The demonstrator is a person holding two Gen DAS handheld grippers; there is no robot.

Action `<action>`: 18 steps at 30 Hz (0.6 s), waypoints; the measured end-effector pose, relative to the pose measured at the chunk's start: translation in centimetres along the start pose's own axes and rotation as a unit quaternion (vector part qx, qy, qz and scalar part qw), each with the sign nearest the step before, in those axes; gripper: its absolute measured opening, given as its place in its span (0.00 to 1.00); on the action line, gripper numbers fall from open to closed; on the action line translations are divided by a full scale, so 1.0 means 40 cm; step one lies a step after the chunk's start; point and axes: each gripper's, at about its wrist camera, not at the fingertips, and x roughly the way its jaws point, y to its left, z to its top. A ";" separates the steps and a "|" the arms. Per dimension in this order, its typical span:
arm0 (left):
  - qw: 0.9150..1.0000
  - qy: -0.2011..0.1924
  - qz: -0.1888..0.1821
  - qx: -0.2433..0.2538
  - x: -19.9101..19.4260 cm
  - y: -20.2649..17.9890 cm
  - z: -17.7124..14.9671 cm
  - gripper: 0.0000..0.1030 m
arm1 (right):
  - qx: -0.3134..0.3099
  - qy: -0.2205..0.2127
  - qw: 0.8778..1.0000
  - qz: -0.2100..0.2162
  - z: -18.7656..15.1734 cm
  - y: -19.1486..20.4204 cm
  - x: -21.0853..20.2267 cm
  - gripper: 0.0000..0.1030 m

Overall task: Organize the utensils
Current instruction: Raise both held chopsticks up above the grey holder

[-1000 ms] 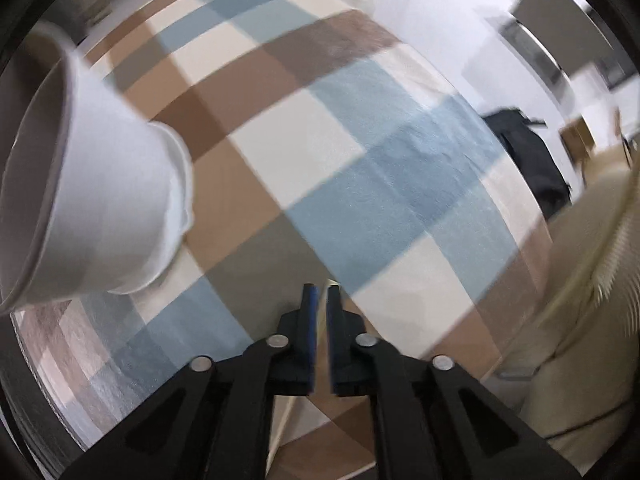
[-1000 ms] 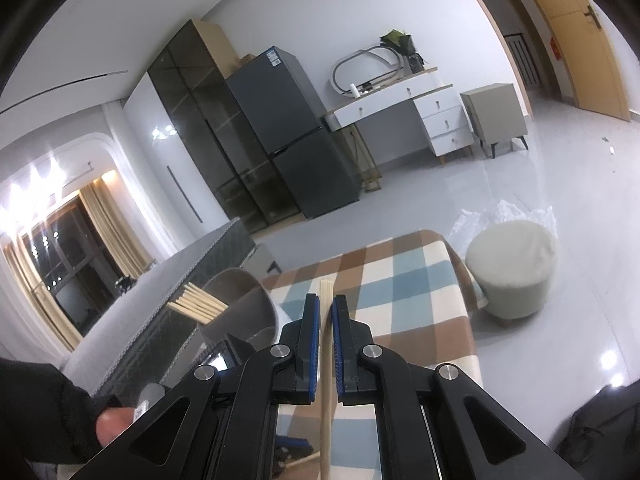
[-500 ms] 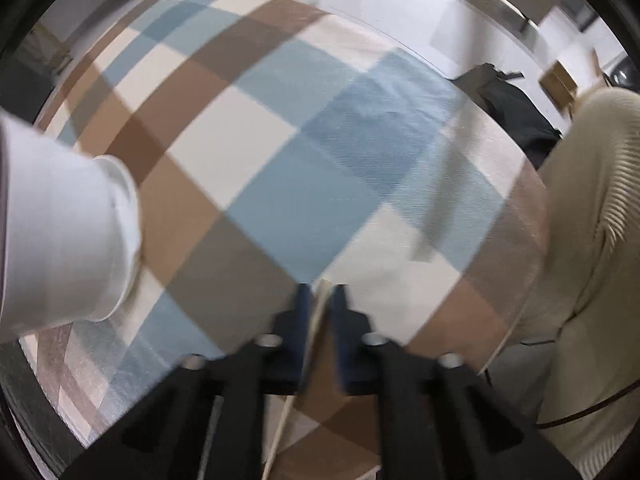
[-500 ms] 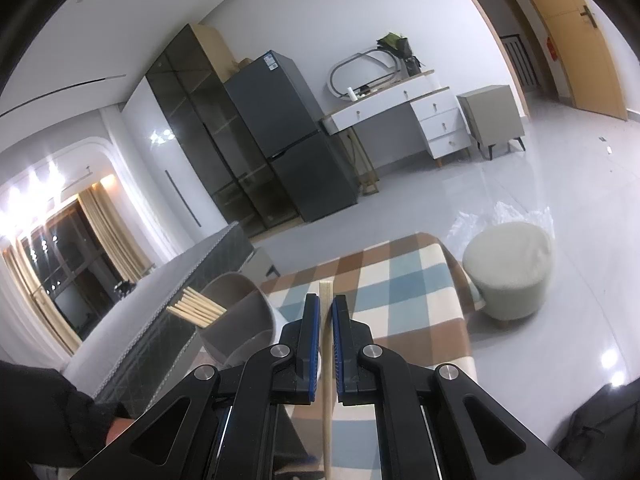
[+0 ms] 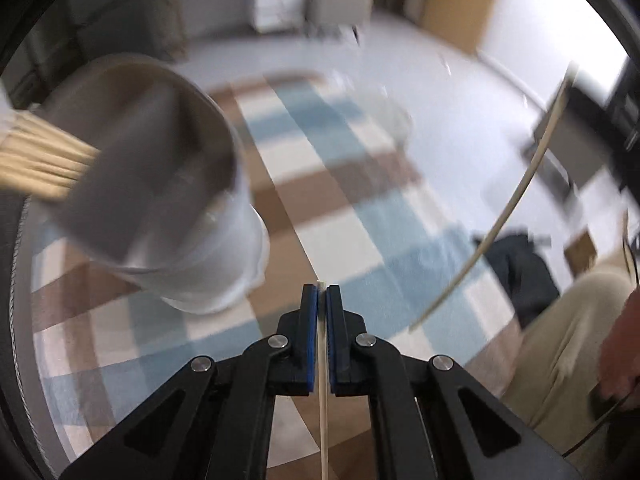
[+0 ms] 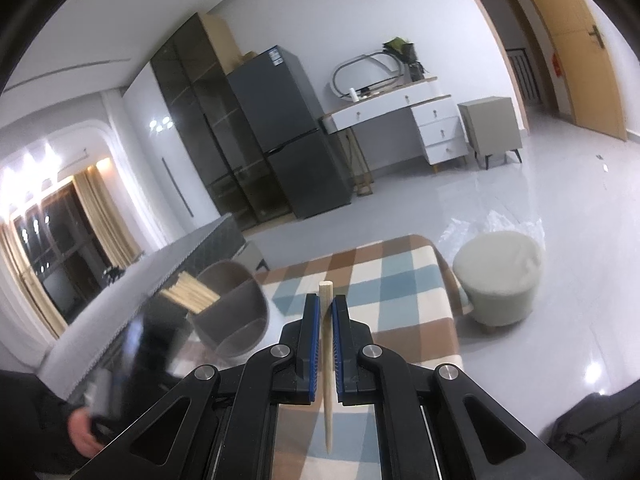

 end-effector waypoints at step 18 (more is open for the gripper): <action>0.959 -0.217 0.007 -0.182 -0.251 0.108 0.034 0.00 | -0.066 0.011 0.997 0.022 -0.003 0.157 0.004 0.05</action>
